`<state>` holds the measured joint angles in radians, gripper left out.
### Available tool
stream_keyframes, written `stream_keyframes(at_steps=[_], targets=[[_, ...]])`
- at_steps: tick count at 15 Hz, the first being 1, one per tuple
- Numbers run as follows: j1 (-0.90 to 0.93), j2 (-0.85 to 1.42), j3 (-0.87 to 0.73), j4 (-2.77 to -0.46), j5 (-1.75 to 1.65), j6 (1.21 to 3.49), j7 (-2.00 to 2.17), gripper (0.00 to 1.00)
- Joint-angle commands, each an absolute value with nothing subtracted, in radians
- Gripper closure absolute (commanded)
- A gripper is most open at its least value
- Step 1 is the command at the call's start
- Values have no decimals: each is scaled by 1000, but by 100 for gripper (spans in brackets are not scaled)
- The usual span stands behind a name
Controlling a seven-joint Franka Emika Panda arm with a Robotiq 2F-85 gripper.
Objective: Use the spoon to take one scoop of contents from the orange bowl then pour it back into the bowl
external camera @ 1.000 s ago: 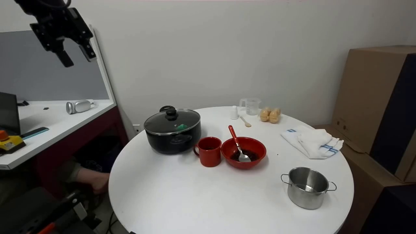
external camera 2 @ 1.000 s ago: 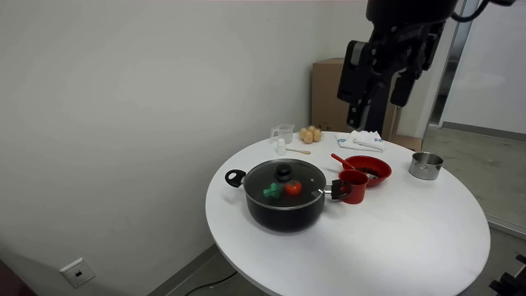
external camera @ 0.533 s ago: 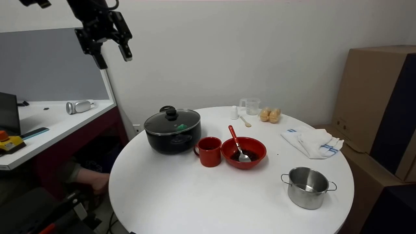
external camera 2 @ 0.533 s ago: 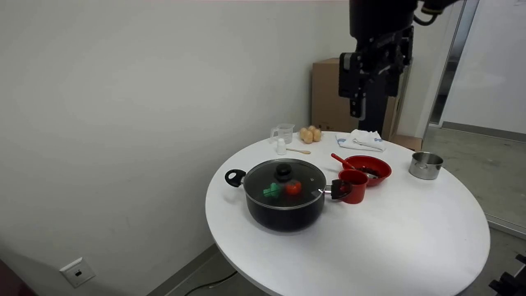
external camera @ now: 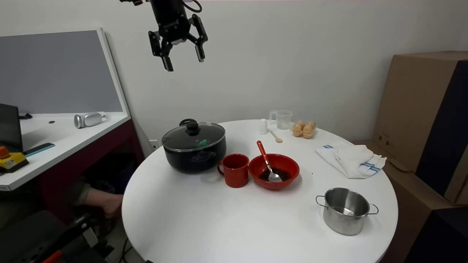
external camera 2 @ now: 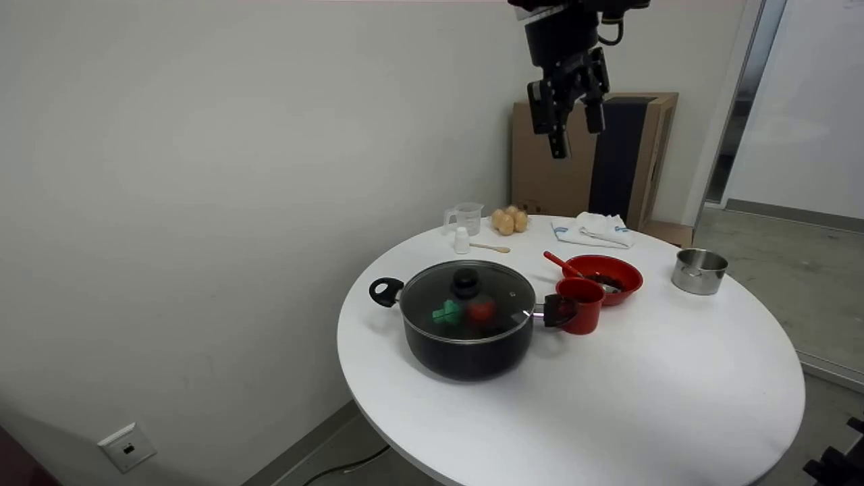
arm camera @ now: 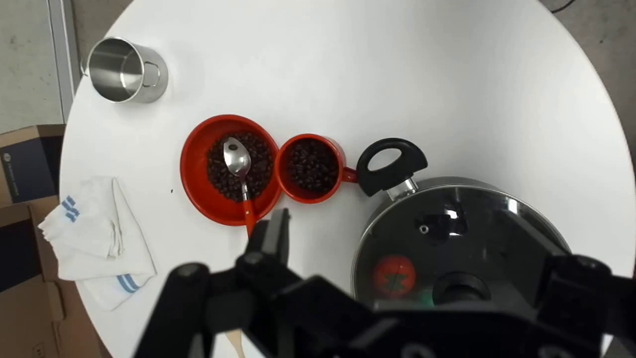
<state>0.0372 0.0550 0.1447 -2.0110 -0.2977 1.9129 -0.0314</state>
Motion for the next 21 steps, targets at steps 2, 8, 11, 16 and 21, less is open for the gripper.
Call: stream_keyframes(at_steps=[2, 8, 11, 16, 21], targets=[[52, 311, 104, -1705, -316, 1775, -252, 0], [89, 603, 92, -1417, -421, 1752, -458, 0], [116, 647, 94, -1402, -459, 1808, -474, 0], [118, 557, 114, -1521, -398, 1945, -397, 0], [124, 537, 103, -1522, -375, 1984, -383, 0]])
